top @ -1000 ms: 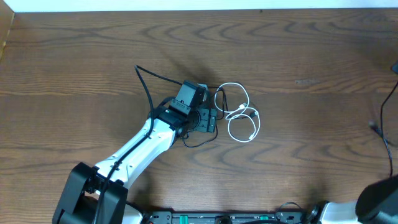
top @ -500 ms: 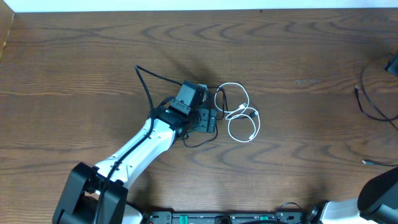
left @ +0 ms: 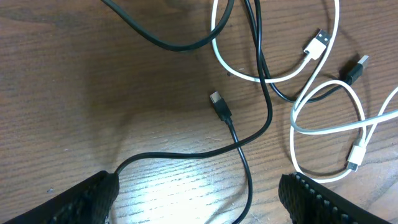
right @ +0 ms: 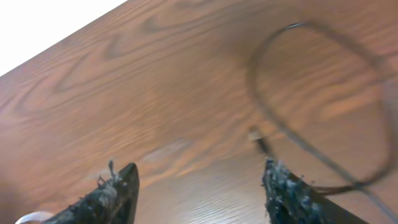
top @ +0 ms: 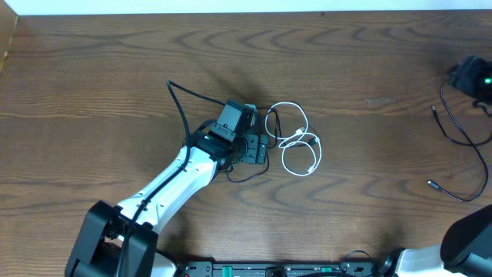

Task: Untangle cables

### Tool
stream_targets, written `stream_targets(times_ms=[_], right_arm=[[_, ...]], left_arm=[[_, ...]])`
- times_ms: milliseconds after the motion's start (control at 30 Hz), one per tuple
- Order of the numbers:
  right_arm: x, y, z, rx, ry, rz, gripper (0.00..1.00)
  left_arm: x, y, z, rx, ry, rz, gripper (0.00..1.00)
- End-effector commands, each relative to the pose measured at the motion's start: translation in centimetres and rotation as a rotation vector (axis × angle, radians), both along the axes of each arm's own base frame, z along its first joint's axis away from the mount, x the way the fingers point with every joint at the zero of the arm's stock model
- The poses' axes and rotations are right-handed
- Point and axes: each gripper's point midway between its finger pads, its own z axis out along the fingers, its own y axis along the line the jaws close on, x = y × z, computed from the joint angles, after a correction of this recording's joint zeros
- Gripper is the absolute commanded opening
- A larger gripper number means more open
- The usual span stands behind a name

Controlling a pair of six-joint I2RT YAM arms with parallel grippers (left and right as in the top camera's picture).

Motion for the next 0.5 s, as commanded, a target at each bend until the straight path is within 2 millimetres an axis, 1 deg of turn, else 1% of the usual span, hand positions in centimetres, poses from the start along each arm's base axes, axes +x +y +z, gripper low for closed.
stream_targets(times_ms=[0, 100, 200, 333, 433, 467], right_arm=[[0.5, 6.0, -1.3, 0.077, 0.001, 0.240, 0.58], [-0.1, 10.5, -3.0, 0.043, 0.027, 0.445, 0.57], [-1.2, 14.5, -5.5, -0.010, 0.059, 0.634, 0.56], [-3.7, 19.9, -9.4, -0.091, 0.080, 0.914, 0.61], [-5.5, 23.2, -11.9, -0.152, 0.064, 1.101, 0.66], [-5.9, 24.1, -12.5, -0.177, 0.051, 1.156, 0.66]], left_arm=[[0.0, 0.1, -0.1, 0.012, -0.001, -0.009, 0.87], [0.0, 0.1, -0.1, 0.012, -0.001, -0.009, 0.87], [0.0, 0.1, -0.1, 0.012, -0.001, -0.009, 0.87], [0.0, 0.1, -0.1, 0.012, -0.001, -0.009, 0.87], [0.0, 0.1, -0.1, 0.012, -0.001, -0.009, 0.87], [0.0, 0.1, -0.1, 0.012, -0.001, -0.009, 0.87]])
